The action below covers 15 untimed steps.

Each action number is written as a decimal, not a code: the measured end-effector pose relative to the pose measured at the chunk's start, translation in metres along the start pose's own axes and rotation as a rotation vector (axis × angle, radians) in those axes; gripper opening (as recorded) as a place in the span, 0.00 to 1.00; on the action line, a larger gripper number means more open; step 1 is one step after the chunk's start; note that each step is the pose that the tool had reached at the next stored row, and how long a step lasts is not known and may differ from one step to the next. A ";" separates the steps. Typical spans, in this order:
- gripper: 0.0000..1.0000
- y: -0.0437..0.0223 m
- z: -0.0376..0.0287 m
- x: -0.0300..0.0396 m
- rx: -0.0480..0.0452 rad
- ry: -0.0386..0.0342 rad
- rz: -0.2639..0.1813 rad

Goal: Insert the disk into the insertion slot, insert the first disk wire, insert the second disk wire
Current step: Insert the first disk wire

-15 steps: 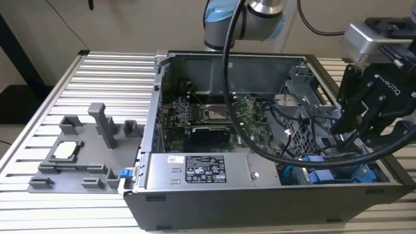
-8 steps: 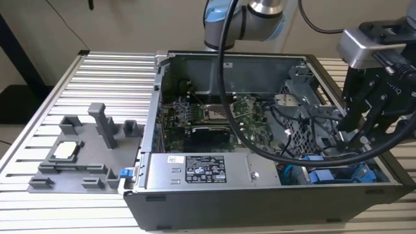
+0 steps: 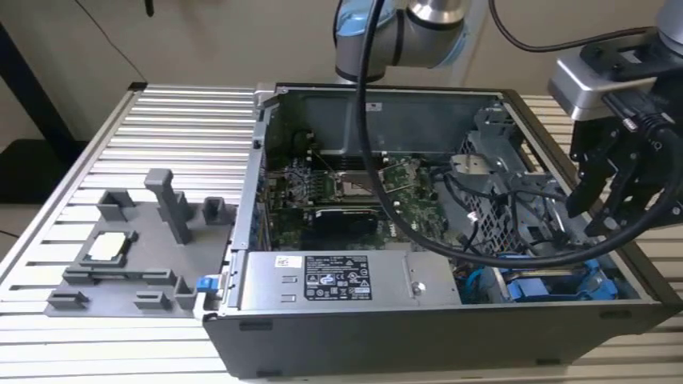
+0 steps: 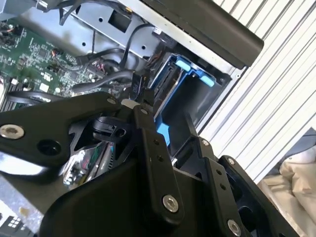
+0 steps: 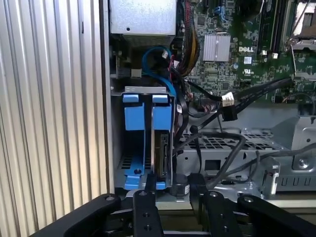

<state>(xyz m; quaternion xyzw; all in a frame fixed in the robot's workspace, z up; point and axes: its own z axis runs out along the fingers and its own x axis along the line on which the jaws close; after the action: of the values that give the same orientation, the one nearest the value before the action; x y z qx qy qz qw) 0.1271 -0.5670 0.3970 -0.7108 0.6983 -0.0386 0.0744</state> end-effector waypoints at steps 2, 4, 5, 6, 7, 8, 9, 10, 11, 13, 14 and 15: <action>0.41 0.0002 0.0004 -0.0049 0.0066 0.0039 -0.008; 0.41 0.0010 0.0007 -0.0084 0.0146 0.0154 -0.015; 0.41 0.0015 0.0009 -0.0099 0.0202 0.0223 -0.019; 0.41 0.0019 0.0012 -0.0114 0.0261 0.0296 -0.022; 0.41 0.0023 0.0015 -0.0128 0.0317 0.0373 -0.026; 0.41 0.0028 0.0018 -0.0141 0.0370 0.0455 -0.030; 0.41 0.0031 0.0019 -0.0153 0.0394 0.0519 -0.034; 0.41 0.0034 0.0019 -0.0163 0.0407 0.0563 -0.039; 0.41 0.0040 0.0020 -0.0178 0.0427 0.0597 -0.043; 0.41 0.0056 0.0023 -0.0225 0.0502 0.0632 -0.046; 0.41 0.0066 0.0024 -0.0248 0.0542 0.0642 -0.047; 0.41 0.0074 0.0024 -0.0271 0.0595 0.0673 -0.048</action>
<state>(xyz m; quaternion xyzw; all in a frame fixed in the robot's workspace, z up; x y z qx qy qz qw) 0.1196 -0.5399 0.3947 -0.7233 0.6816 -0.0851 0.0710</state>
